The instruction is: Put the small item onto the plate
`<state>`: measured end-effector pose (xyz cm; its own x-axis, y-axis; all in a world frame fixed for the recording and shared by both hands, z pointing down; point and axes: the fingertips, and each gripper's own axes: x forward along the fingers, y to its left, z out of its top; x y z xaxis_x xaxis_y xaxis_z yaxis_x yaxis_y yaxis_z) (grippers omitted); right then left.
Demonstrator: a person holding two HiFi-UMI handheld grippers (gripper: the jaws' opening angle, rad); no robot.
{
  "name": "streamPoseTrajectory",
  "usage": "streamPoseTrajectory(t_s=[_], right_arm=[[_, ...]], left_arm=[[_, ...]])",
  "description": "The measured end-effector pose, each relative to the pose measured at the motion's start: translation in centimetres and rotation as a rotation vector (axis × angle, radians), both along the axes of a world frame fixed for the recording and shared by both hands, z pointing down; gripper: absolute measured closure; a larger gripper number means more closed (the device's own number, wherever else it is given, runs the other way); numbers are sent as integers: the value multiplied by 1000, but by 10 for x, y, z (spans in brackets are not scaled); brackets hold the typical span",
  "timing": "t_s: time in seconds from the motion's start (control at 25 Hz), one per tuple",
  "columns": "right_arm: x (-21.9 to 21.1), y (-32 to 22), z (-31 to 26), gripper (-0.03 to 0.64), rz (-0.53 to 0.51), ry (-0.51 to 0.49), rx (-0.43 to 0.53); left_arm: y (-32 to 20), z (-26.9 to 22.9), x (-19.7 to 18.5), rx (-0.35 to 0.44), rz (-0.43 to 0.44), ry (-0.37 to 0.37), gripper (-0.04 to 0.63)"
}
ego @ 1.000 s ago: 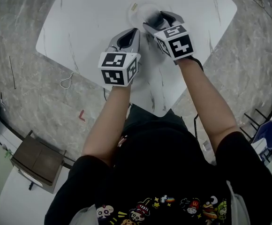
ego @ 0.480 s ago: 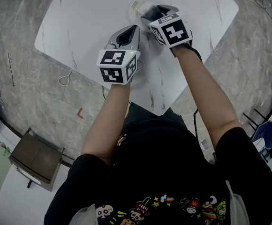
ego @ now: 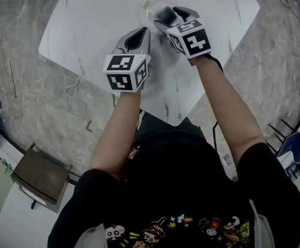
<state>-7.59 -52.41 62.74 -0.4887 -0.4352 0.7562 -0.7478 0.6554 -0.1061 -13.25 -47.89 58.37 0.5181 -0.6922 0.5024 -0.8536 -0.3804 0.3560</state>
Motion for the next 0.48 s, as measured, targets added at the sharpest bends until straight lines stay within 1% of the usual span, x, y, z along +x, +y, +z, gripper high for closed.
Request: streamPoseTrajectory(t_s=[0.04, 0.12, 0.16, 0.24, 0.32, 0.48], right_arm=[[2, 3, -10, 341, 14, -24, 24], [10, 6, -35, 539, 56, -77, 98], [14, 8, -50, 594, 74, -107, 136], [22, 15, -81, 595, 104, -170, 206], [36, 22, -113, 594, 143, -209, 273], [73, 36, -165, 594, 229, -222, 372]], left_arm=[[0, -2, -1, 4, -1, -1, 594], [0, -10, -2, 18, -3, -3, 594], [0, -16, -3, 29, -2, -3, 594], [1, -30, -5, 61, 3, -8, 594], [2, -49, -6, 105, 8, -16, 594], [5, -90, -15, 207, -20, -38, 594]])
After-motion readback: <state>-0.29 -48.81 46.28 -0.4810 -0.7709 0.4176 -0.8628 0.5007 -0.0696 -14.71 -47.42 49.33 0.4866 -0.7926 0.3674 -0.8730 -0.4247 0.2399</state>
